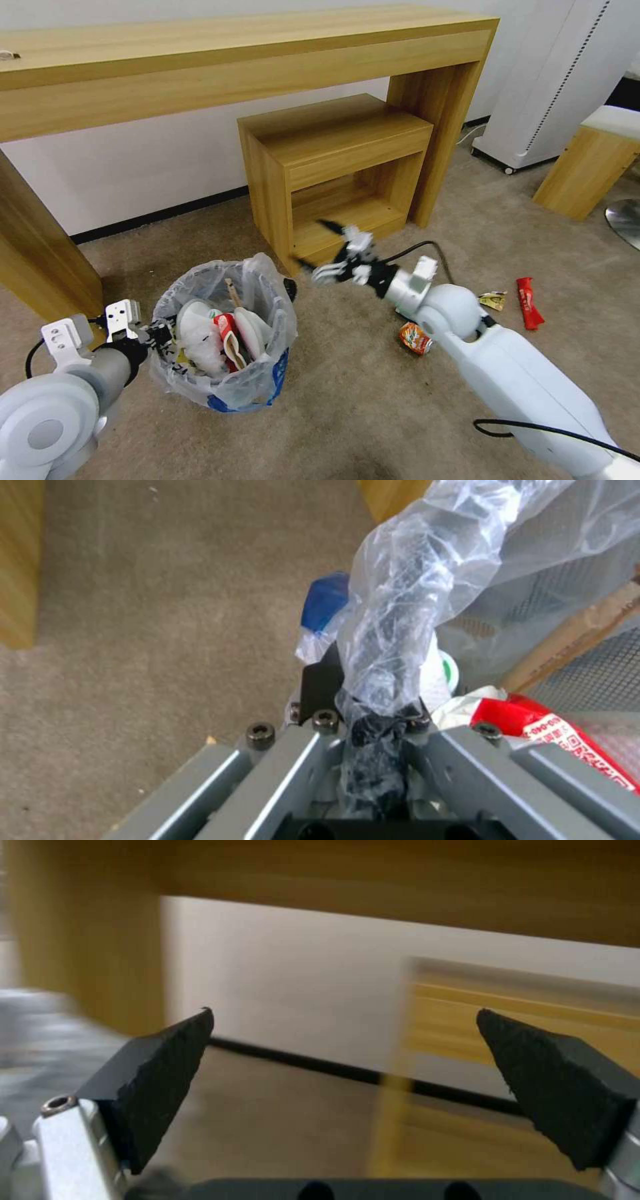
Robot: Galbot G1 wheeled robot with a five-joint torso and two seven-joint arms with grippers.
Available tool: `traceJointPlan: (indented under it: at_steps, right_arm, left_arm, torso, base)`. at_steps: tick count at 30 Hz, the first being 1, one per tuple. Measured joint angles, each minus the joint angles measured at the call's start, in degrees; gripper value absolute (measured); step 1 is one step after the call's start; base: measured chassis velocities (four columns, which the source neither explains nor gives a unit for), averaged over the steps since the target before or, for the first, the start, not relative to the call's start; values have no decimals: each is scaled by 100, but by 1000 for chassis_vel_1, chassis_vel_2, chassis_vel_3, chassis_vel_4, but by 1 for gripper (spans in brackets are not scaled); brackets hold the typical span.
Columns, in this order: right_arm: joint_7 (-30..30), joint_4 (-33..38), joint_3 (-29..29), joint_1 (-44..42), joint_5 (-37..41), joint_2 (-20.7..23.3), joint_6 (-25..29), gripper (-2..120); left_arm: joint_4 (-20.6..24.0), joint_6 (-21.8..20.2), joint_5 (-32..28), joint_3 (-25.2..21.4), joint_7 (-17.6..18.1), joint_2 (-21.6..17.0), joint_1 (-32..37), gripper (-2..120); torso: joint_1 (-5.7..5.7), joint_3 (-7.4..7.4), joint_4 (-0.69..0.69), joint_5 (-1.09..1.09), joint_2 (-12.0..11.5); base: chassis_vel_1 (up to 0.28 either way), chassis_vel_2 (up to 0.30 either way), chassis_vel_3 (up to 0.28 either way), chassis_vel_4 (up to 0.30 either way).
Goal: Pick up the trash bin and place the garbage on the floor into it.
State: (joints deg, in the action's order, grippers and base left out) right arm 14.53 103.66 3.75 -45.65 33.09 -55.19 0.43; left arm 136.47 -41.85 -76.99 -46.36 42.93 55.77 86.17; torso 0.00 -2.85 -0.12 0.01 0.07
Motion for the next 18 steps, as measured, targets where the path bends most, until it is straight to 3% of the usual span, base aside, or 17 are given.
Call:
traceJointPlan:
  at_steps: [4,9,11,18]
  right_arm:
    - [-511,-90,578,-280,-85,-16,100,100]
    - [-742,-93,1257,-593,-364,-136,-16,100]
    - [-857,125,1849,-926,-451,-236,-122,100]
    - [-1064,787,2822,-1811,-533,-303,-262,100]
  left_arm:
    - [-19,85,324,-38,-3,8,56,1]
    - [-20,188,709,-92,1,74,156,1]
    - [-21,224,749,-95,-22,79,179,1]
    - [-17,276,736,-105,-137,82,208,1]
  torso:
    - [0,0,-1,1,0]
    - [0,0,3,1,0]
    - [0,1,1,-2,0]
    - [0,1,1,-4,0]
  base:
    - [0,0,0,0]
    - [0,0,0,0]
    - [0,0,0,0]
    - [0,0,0,0]
